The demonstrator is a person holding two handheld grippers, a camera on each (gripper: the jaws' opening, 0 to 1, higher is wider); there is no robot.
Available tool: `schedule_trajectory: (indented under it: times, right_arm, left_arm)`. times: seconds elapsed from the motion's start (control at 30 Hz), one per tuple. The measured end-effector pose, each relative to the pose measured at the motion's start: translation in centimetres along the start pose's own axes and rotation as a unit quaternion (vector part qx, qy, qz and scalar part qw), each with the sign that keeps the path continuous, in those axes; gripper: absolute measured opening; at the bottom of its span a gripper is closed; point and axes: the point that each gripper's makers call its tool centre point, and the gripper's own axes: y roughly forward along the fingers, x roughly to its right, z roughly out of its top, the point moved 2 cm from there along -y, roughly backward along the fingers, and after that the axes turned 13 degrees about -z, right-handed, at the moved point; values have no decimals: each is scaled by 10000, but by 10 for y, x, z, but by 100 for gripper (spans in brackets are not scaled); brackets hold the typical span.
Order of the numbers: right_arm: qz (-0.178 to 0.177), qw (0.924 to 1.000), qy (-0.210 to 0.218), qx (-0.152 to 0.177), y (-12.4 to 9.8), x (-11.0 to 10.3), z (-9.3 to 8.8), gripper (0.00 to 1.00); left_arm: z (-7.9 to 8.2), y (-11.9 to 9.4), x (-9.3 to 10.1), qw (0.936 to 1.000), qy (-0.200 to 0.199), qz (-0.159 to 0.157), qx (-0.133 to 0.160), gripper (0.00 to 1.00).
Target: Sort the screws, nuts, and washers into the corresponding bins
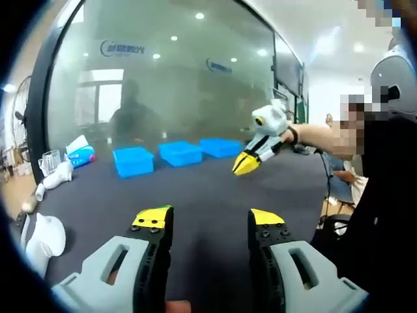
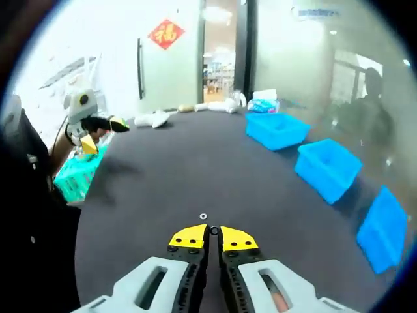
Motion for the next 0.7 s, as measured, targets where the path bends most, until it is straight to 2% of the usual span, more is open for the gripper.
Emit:
schedule_trajectory:
  times: [0.23, 0.4, 0.47, 0.57, 0.7]
  right_arm:
    - [-439, 9972, 345, 504, -28, 10, 0, 4]
    - [-936, 9857, 723, 1199, -50, 20, 7, 4]
    - [-1117, 9817, 738, 1355, -57, 23, 6, 4]
    - [-1190, 9766, 930, 1531, -65, 22, 4, 4]
    - [-1361, 9712, 933, 1718, -72, 19, 4, 4]
  left_arm:
    - [4, 2, 1, 10000, 32, -3, 13, 45]
    - [8, 3, 2, 10000, 61, -6, 49, 45]
    - [9, 3, 2, 9999, 72, 16, 74, 45]
    - [11, 3, 1, 9999, 67, 48, 114, 45]
    - [13, 3, -2, 9998, 41, 104, 161, 45]
